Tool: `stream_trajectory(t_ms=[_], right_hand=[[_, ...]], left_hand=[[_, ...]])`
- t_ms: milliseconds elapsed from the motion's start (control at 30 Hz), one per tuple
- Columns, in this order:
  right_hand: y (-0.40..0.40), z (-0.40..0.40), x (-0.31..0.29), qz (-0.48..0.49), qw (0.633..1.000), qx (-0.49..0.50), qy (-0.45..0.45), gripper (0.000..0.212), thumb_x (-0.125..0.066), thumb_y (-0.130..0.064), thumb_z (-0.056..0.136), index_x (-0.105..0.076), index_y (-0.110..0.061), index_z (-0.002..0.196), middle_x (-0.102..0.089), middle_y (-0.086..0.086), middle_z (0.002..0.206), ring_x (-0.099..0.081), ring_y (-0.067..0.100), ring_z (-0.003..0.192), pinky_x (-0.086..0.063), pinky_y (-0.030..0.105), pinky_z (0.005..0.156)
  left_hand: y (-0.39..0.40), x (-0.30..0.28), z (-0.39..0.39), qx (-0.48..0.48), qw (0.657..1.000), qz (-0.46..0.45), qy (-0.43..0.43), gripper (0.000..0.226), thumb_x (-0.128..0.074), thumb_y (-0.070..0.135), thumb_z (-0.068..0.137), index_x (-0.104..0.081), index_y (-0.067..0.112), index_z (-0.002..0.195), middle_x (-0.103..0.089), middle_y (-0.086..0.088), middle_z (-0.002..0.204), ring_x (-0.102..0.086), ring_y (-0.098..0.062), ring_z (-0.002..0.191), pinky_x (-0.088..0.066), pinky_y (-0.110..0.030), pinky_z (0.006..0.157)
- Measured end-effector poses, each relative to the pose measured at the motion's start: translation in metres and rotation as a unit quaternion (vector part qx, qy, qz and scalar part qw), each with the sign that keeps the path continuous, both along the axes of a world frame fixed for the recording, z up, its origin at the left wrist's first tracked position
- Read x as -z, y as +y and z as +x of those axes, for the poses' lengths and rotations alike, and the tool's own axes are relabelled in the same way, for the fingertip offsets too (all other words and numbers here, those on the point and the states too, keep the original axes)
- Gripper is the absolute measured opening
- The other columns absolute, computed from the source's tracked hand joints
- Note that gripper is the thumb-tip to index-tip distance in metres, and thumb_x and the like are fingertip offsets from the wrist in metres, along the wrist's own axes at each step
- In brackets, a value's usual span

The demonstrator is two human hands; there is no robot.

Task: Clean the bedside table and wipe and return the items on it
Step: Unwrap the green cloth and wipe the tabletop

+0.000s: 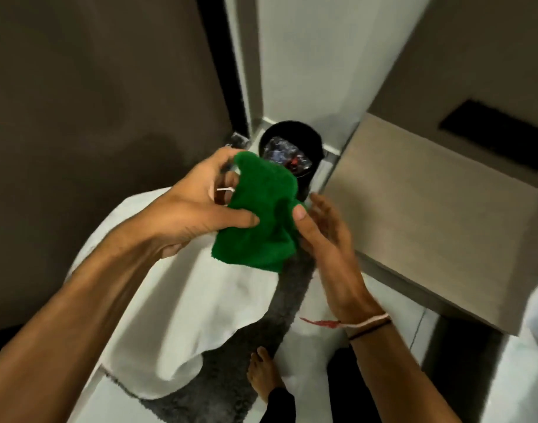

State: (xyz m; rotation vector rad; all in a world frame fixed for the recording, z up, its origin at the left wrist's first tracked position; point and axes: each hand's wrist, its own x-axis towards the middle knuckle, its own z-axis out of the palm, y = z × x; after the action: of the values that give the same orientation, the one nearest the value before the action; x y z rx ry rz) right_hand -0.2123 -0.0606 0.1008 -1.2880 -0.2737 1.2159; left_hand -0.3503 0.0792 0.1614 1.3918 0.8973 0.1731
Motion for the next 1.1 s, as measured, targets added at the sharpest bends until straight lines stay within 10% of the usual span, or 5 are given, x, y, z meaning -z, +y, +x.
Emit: stream_trajectory(t_ms=[267,433,567,733,1100], right_hand=[[-0.11,0.15,0.068,-0.044,0.943,0.162,0.288,0.042,-0.064,-0.015,0.092,-0.062,-0.005,0.133,-0.064,0.021,0.134,-0.062,0.037,0.124,-0.05,0.051,0.104],[-0.204,0.249,0.118,-0.275,0.875,0.397,-0.036,0.035,-0.072,-0.008,0.09,-0.063,0.005,0.121,-0.07,0.026,0.115,-0.068,0.041,0.107,-0.058,0.046,0.089],[-0.277,0.301,0.163,-0.477,0.754,0.223,-0.393,0.058,-0.067,-0.003,0.079,-0.056,-0.005,0.136,-0.059,0.021,0.131,-0.058,0.04,0.118,-0.051,0.047,0.096],[-0.302,0.3,0.211,-0.509,0.716,0.015,-0.479,0.085,-0.052,-0.074,0.083,-0.035,-0.029,0.153,-0.027,0.018,0.16,-0.027,0.038,0.147,-0.027,0.057,0.118],[-0.222,0.239,0.237,-0.435,0.657,-0.063,-0.613,0.089,-0.04,-0.072,0.091,-0.028,-0.015,0.158,-0.015,0.027,0.164,-0.013,0.042,0.154,-0.011,0.065,0.12]], left_hand=[[-0.1,0.098,0.223,0.227,0.956,0.168,0.081,0.117,-0.093,0.037,0.05,-0.031,0.028,0.148,-0.059,-0.002,0.113,-0.064,-0.021,0.097,-0.057,-0.043,0.088],[-0.164,0.187,0.289,0.26,0.873,0.391,0.134,0.077,-0.071,0.051,0.081,-0.039,0.023,0.146,-0.056,-0.009,0.126,-0.06,-0.03,0.11,-0.053,-0.044,0.094],[-0.178,0.231,0.285,0.234,0.788,0.525,0.222,0.062,-0.05,0.055,0.093,-0.047,0.013,0.138,-0.057,-0.02,0.127,-0.057,-0.038,0.111,-0.05,-0.052,0.094],[-0.14,0.251,0.257,0.25,0.712,0.605,0.253,0.059,-0.045,0.049,0.098,-0.045,0.008,0.14,-0.052,-0.023,0.139,-0.052,-0.039,0.119,-0.034,-0.06,0.105],[-0.029,0.272,0.206,0.311,0.637,0.65,0.274,0.07,-0.022,0.057,0.102,-0.009,0.018,0.159,-0.013,-0.017,0.166,-0.018,-0.029,0.153,-0.014,-0.058,0.121]])
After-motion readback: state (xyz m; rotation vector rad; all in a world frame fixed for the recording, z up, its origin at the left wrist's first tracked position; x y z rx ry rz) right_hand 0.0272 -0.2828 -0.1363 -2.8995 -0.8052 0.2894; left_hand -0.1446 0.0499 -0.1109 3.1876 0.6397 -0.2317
